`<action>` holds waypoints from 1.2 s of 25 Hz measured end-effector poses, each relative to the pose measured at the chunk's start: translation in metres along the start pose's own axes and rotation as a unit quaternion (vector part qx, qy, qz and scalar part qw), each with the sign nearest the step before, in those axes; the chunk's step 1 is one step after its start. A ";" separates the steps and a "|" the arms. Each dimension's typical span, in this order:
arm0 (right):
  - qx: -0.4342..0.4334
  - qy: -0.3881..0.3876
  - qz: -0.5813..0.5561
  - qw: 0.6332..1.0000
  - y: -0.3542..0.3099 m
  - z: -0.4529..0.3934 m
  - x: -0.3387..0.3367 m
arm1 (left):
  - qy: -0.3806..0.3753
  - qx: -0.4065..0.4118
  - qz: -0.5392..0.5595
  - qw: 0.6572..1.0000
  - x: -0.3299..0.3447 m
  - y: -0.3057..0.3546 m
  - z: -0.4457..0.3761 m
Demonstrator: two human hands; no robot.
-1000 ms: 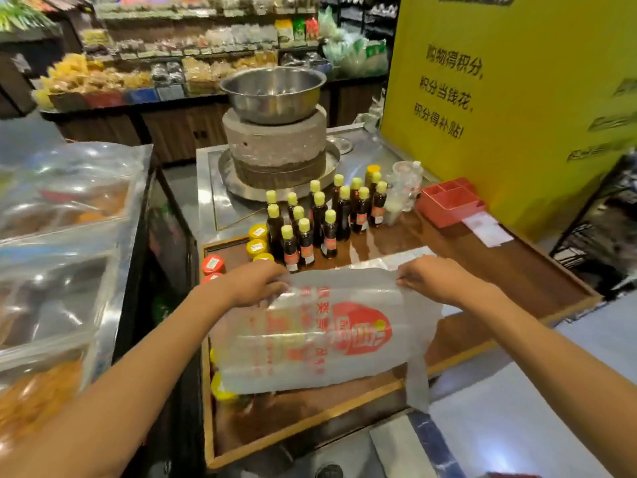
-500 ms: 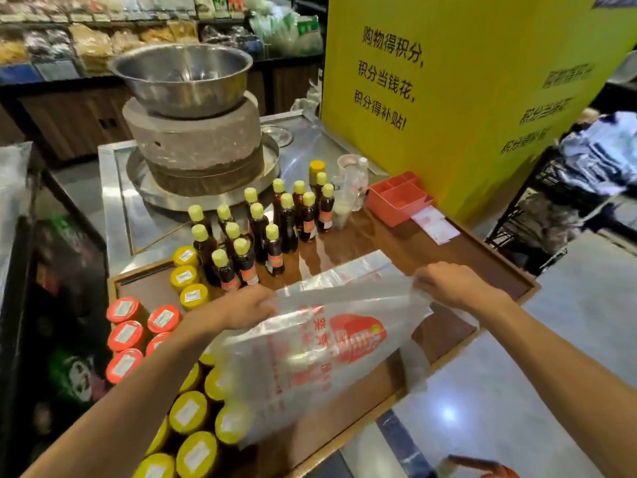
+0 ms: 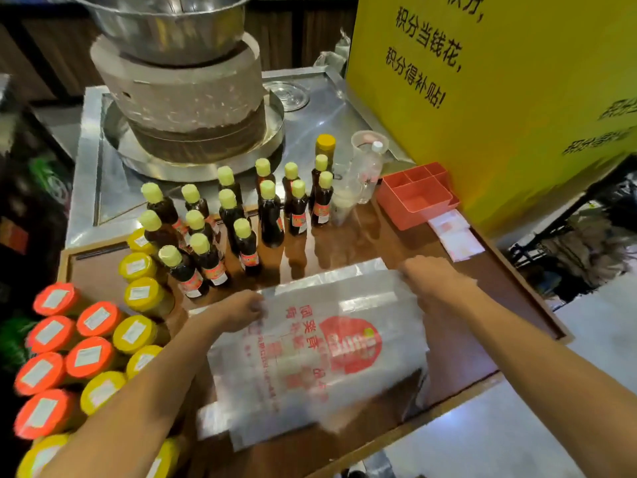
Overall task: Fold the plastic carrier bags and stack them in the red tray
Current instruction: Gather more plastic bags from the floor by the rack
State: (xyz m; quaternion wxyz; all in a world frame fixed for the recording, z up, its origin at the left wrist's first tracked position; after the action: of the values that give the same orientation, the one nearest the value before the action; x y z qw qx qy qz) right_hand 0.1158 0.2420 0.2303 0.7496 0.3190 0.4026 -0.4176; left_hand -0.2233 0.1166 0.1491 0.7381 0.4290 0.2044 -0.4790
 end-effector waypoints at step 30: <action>-0.382 0.292 -0.136 0.866 -0.199 -0.033 -0.039 | 0.396 -0.140 -0.189 0.888 -0.014 0.029 0.069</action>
State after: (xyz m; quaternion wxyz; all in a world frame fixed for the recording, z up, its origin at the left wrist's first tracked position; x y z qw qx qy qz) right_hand -0.0835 0.1946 0.2200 0.5970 0.0571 0.7705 -0.2162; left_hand -0.2114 0.0715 0.2098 0.5442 0.4282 0.6218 -0.3659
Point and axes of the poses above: each hand's wrist, its own z-axis away from the middle knuckle, its own x-axis out of the palm, y = z × x, the point moved 5 cm from there along -z, towards the middle knuckle, and after that the axes turned 6 degrees about -z, right-handed, at the moved point
